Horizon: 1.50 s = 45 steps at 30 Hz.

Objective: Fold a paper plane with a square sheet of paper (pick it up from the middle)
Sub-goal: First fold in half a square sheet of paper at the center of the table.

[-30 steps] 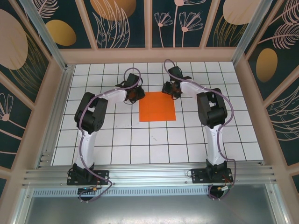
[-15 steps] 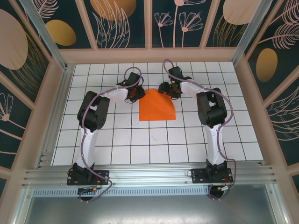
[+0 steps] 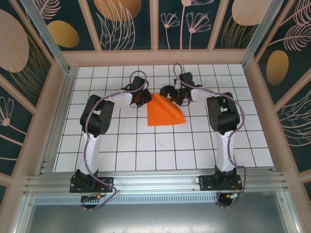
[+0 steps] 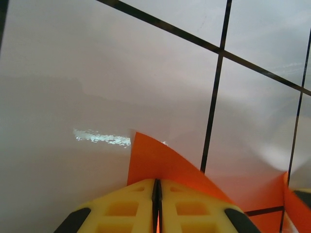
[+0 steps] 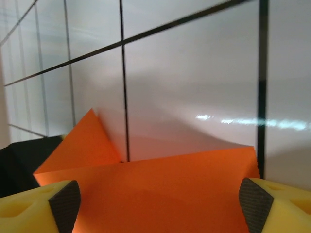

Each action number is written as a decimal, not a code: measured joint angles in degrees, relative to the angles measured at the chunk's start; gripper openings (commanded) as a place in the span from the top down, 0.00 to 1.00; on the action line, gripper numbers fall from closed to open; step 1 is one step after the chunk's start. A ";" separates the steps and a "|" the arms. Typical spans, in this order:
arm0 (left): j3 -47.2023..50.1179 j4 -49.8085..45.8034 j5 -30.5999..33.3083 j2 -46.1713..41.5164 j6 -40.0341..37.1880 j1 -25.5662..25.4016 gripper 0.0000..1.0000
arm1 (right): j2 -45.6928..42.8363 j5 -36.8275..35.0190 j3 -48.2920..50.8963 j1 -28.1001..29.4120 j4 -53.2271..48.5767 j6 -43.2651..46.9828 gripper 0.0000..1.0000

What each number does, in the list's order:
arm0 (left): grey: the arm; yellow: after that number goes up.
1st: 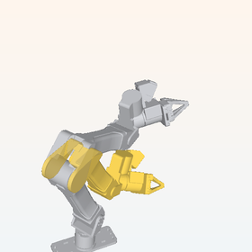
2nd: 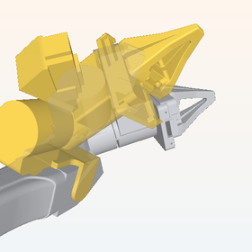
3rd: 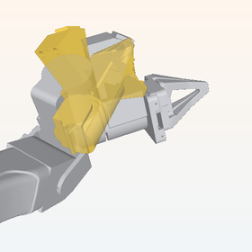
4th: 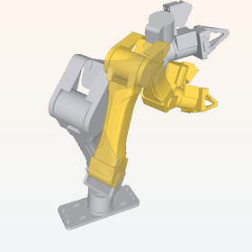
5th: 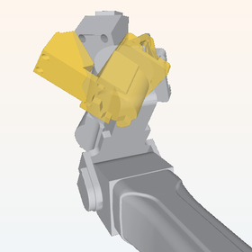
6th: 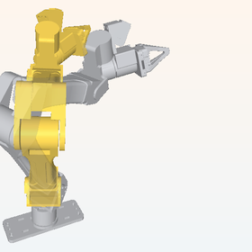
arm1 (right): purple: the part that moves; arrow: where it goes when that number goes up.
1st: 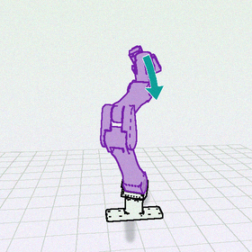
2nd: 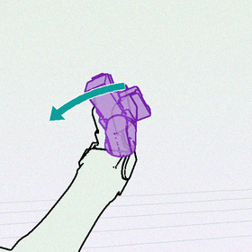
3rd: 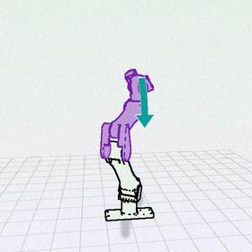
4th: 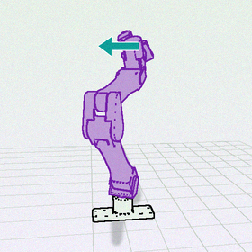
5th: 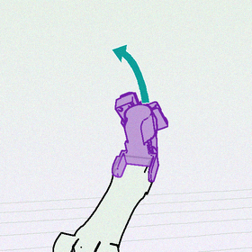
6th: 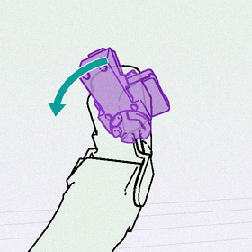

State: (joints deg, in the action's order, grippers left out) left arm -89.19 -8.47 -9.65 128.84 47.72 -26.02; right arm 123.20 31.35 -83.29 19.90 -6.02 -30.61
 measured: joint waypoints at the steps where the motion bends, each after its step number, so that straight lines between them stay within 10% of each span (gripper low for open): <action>1: 0.09 0.31 -0.24 0.00 0.15 0.04 0.89 | -0.52 0.63 1.16 0.00 1.57 -0.26 0.06; 9: 0.44 1.16 -1.55 0.00 0.39 0.42 0.89 | -3.50 5.11 7.34 0.07 7.56 0.76 0.02; 24: 1.16 2.38 -4.09 -0.24 0.35 0.76 0.82 | -3.72 0.04 7.19 3.39 3.93 1.03 0.50; 45: 31.45 16.41 -17.75 -19.56 0.87 6.14 0.27 | -8.85 11.08 21.22 0.28 22.10 -13.97 0.61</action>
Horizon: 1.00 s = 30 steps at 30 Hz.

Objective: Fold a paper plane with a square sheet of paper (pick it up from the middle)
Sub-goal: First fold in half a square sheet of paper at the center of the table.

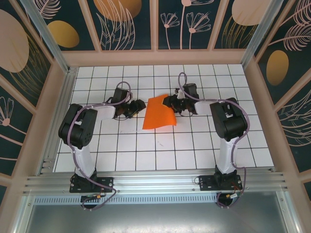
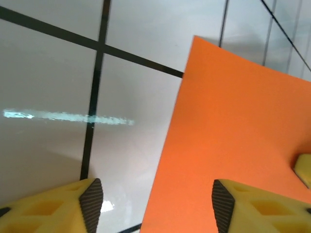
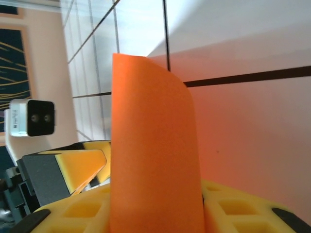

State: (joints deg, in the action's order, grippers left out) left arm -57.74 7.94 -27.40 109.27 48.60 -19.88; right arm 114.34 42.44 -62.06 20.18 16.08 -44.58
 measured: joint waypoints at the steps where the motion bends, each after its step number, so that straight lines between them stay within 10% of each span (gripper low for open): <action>1: 1.03 1.79 -0.98 -0.33 0.09 0.02 0.23 | -0.28 1.29 0.72 -0.24 1.44 -1.18 0.61; 17: 10.80 26.32 -15.80 -9.73 8.00 2.54 0.03 | -10.03 14.91 3.63 -1.03 22.75 -18.60 0.68; 30: 7.54 21.16 -11.06 -3.08 1.81 2.54 0.10 | -9.73 12.61 3.76 -0.92 16.83 -12.92 0.72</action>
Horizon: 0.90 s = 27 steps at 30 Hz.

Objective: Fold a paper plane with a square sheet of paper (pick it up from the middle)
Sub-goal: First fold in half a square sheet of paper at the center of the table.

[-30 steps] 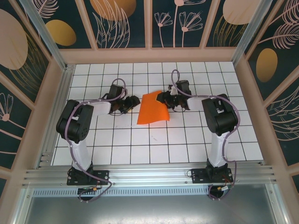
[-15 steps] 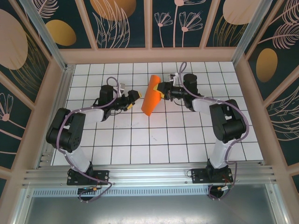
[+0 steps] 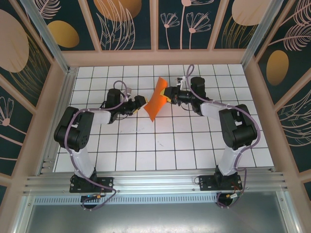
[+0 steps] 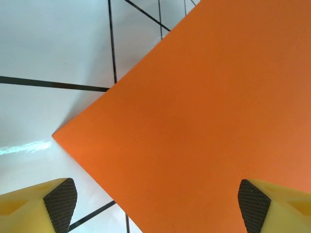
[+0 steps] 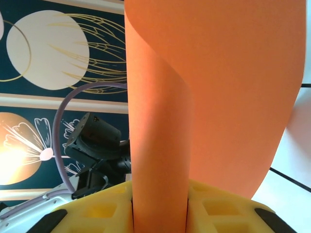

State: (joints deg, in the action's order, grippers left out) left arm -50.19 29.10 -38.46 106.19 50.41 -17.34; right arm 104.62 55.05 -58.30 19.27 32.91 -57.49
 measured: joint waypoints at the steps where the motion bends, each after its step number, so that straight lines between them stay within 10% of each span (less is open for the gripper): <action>1: 0.13 0.39 0.09 -0.09 0.07 0.00 0.10 | 0.26 -0.07 0.13 0.00 -0.13 0.11 0.72; 8: 9.05 2.25 2.86 -7.96 0.57 -0.46 0.08 | 0.57 -0.72 0.81 0.02 -0.11 -1.18 0.72; 17: 6.99 -10.38 22.91 -25.33 -18.10 -13.20 0.10 | 0.57 -4.70 -0.48 0.09 -4.22 -3.34 0.73; 27: -7.82 -26.03 43.15 -18.18 -32.44 -27.63 0.22 | 0.61 -7.41 -0.57 0.72 -6.64 -4.81 0.73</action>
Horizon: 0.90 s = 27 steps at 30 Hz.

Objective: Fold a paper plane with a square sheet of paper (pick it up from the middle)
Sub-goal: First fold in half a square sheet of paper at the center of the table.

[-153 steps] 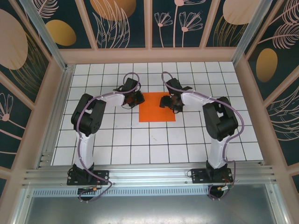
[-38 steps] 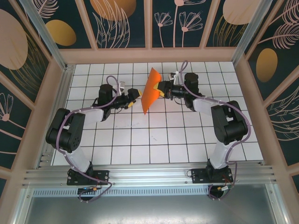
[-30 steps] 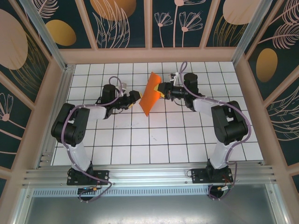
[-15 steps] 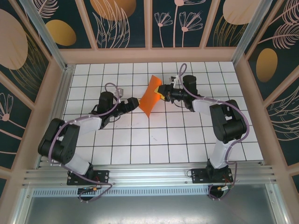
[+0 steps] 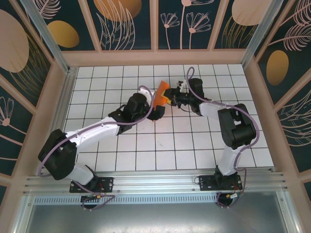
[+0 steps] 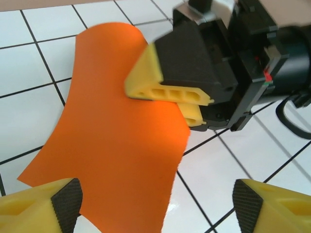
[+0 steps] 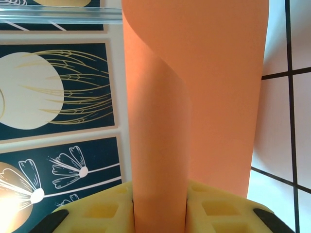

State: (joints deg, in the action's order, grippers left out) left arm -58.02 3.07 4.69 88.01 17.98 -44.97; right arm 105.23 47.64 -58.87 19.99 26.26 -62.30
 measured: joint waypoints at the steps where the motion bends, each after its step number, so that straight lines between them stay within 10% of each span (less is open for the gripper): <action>1: -1.60 -1.51 1.77 1.77 -0.87 -1.18 0.25 | 0.07 -0.09 0.00 0.00 0.02 -0.11 0.73; 19: -8.28 -10.27 14.03 12.46 -4.26 -3.69 0.99 | 0.94 -0.26 0.00 0.11 -0.24 -1.75 0.68; 27: -7.76 -9.44 12.66 11.02 -4.17 -3.69 1.00 | -0.55 -1.07 -1.01 -2.21 -2.89 -0.22 0.21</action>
State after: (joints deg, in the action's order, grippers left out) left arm -65.78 -6.37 17.34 99.02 13.80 -48.66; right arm 104.68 46.57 -59.88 17.78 23.38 -62.52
